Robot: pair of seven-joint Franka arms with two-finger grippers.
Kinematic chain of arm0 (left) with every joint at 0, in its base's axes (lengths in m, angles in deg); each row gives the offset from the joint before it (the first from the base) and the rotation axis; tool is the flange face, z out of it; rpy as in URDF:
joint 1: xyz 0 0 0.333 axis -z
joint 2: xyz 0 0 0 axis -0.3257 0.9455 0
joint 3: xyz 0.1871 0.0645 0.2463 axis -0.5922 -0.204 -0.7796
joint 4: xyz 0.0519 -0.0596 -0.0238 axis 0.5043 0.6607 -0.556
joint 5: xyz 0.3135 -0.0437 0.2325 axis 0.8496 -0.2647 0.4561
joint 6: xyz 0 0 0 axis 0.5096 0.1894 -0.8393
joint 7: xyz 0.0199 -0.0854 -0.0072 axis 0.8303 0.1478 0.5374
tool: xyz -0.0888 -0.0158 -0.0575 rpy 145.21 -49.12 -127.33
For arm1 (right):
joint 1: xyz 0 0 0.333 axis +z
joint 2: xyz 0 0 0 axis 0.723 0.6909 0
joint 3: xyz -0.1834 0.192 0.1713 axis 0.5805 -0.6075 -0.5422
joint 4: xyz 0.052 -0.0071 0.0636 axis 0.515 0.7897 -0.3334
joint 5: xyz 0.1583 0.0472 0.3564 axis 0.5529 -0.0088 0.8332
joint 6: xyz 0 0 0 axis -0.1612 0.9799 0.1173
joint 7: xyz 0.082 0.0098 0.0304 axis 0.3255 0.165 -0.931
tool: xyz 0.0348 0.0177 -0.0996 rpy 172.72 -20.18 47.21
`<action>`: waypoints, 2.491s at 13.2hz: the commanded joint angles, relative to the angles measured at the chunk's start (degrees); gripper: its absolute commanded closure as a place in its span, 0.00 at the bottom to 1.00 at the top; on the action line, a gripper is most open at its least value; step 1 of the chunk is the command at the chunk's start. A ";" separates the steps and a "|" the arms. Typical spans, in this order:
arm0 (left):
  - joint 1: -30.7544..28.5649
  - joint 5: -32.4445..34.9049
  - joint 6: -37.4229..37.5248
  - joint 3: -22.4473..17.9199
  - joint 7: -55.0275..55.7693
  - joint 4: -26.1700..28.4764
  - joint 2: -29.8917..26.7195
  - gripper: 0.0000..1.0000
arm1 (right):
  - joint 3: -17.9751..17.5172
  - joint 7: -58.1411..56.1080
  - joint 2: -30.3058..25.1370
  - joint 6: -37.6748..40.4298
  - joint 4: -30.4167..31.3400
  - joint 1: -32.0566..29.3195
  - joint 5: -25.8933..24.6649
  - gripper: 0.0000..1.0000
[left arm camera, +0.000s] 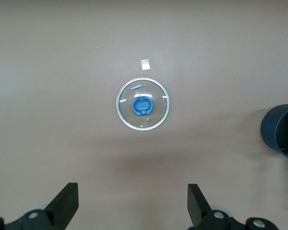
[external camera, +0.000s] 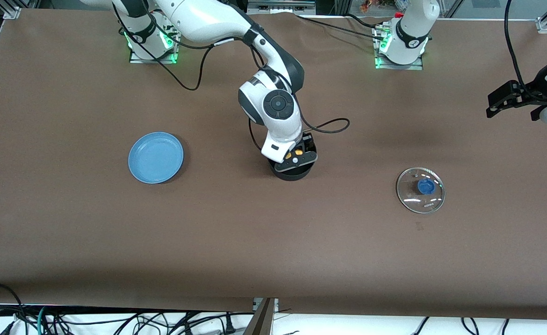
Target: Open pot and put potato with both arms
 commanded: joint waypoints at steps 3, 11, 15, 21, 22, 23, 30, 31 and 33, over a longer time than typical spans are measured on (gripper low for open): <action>-0.77 -1.37 0.14 0.76 -0.13 -0.82 0.04 0.00 | 0.57 2.29 2.17 0.02 -1.66 0.79 -1.03 0.47; -0.68 -1.37 0.14 0.85 -0.04 -0.82 -0.05 0.00 | 0.83 2.64 1.29 0.28 -1.66 0.35 -0.68 0.00; -0.68 -1.37 -0.04 0.85 -0.04 -0.82 0.04 0.00 | 1.53 2.56 -0.73 2.03 -1.66 0.09 -0.59 0.00; -0.77 -1.37 0.05 0.76 -0.13 -0.73 0.13 0.00 | 7.95 2.28 -7.75 8.35 -1.57 -3.16 -0.33 0.00; -0.85 -1.46 0.05 0.85 -0.13 -0.82 0.13 0.00 | 9.17 2.46 -8.90 10.02 -1.57 -3.60 -0.24 0.00; -0.77 -1.90 -0.03 0.85 -0.13 -0.82 0.13 0.00 | 10.31 2.29 -10.47 12.04 -1.48 -4.56 0.28 0.00; -0.68 -2.08 -0.04 0.76 -0.04 -0.82 0.22 0.00 | 13.65 -3.94 -27.95 25.57 10.45 -11.25 0.73 0.00; -0.59 -2.08 -0.04 0.85 -0.04 -0.82 0.22 0.00 | 15.14 -5.43 -30.85 27.16 12.91 -11.25 0.55 0.00; -0.59 -2.08 0.05 0.85 -0.04 -0.73 0.22 0.00 | 14.81 -6.59 -39.63 26.22 22.29 -12.47 -2.07 0.00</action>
